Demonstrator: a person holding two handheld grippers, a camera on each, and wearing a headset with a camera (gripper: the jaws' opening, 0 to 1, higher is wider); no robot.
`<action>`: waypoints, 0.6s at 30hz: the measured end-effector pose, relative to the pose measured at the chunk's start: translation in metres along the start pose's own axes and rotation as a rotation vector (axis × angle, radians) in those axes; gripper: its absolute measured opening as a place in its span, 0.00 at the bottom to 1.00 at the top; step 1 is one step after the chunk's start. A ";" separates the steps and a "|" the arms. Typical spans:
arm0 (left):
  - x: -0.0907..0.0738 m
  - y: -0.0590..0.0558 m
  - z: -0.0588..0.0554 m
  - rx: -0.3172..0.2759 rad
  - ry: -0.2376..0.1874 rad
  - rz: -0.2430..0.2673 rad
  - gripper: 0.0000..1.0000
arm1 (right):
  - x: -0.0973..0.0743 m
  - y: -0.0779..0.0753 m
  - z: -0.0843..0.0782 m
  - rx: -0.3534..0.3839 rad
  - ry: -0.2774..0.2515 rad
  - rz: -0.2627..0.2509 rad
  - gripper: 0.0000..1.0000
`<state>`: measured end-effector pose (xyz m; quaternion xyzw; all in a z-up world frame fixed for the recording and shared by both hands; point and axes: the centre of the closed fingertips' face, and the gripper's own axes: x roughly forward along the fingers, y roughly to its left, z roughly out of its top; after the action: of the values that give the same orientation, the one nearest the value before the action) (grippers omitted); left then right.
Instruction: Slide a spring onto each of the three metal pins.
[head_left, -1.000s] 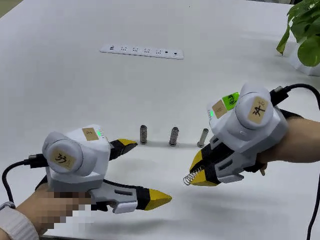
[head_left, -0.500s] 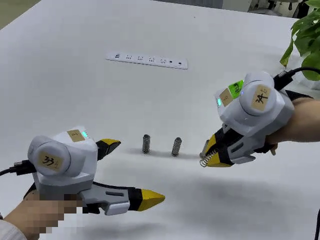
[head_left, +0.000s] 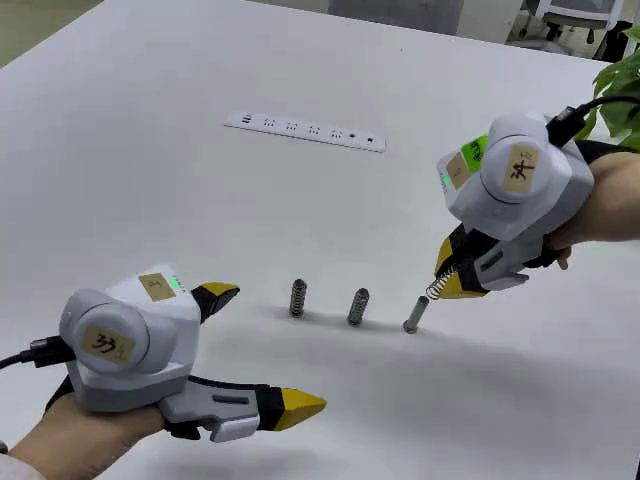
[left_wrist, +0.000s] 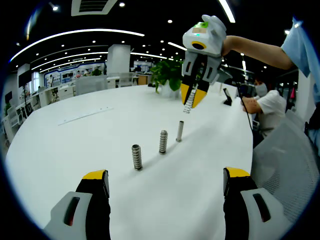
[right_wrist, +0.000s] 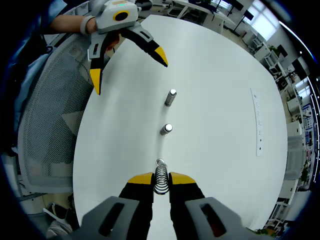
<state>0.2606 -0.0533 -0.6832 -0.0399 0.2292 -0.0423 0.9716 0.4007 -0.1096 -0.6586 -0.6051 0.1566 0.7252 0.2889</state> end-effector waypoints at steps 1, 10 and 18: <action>0.000 0.001 -0.001 0.001 0.002 0.002 0.97 | 0.000 -0.001 -0.002 -0.009 0.014 -0.001 0.13; -0.001 0.000 0.003 -0.001 -0.009 0.006 0.96 | 0.012 -0.005 -0.002 -0.051 0.072 0.024 0.13; -0.002 0.000 0.006 -0.002 -0.019 0.009 0.95 | 0.019 -0.005 -0.005 -0.071 0.104 0.047 0.13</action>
<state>0.2614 -0.0522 -0.6768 -0.0400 0.2204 -0.0371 0.9739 0.4054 -0.1044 -0.6771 -0.6481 0.1599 0.7043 0.2416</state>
